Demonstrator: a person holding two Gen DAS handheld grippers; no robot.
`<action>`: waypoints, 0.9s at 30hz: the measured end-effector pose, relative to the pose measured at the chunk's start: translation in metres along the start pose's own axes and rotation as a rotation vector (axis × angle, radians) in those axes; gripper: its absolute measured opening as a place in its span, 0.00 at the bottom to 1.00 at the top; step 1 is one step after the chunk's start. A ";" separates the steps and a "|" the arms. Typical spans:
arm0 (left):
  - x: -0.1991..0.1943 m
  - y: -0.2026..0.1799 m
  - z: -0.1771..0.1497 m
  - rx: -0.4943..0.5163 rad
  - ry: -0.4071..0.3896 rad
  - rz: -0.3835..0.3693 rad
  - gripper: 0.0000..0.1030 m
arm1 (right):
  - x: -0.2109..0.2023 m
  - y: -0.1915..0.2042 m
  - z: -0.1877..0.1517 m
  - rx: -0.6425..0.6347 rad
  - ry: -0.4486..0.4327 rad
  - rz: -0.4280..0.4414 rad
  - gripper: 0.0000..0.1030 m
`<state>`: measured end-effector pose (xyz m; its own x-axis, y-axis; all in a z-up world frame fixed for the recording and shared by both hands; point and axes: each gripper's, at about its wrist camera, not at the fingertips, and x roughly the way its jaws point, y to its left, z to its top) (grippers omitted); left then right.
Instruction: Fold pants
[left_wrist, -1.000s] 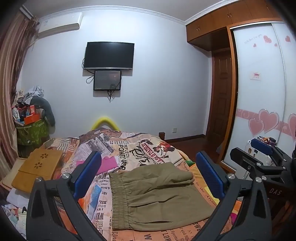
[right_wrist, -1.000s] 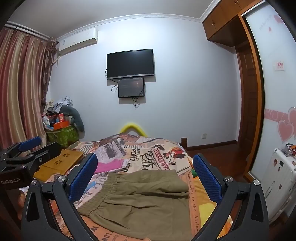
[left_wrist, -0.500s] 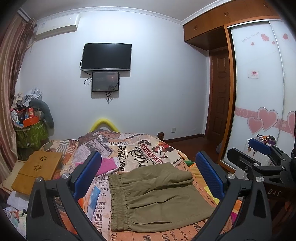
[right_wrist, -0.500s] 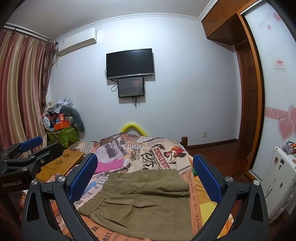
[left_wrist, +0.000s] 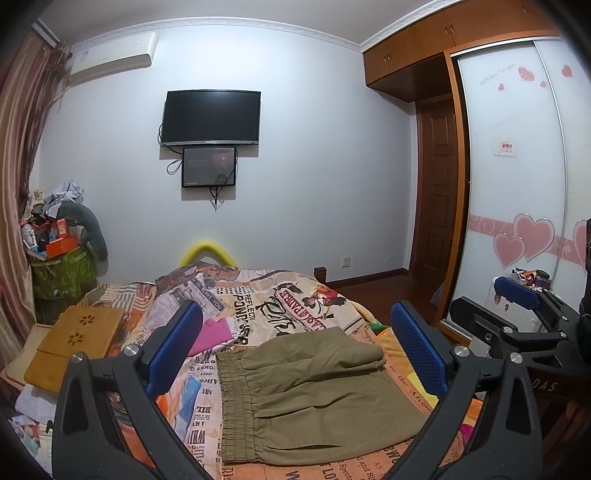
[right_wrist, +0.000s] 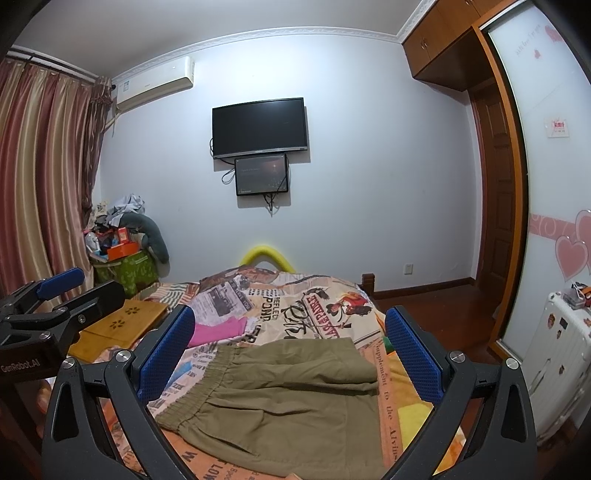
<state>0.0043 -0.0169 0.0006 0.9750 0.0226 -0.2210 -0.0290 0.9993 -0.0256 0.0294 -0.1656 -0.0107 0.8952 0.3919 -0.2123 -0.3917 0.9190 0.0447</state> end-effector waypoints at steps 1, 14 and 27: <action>0.000 -0.001 0.000 0.001 0.000 0.001 1.00 | 0.000 0.000 0.000 0.001 0.000 0.000 0.99; 0.001 -0.002 -0.002 0.000 0.003 0.005 1.00 | 0.000 0.000 -0.002 0.001 0.001 0.001 0.99; 0.002 -0.001 -0.002 -0.002 0.008 0.007 1.00 | 0.000 0.001 -0.001 0.001 0.002 0.000 0.99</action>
<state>0.0055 -0.0181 -0.0015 0.9731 0.0289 -0.2285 -0.0358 0.9990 -0.0259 0.0291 -0.1649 -0.0121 0.8946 0.3923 -0.2143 -0.3919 0.9189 0.0462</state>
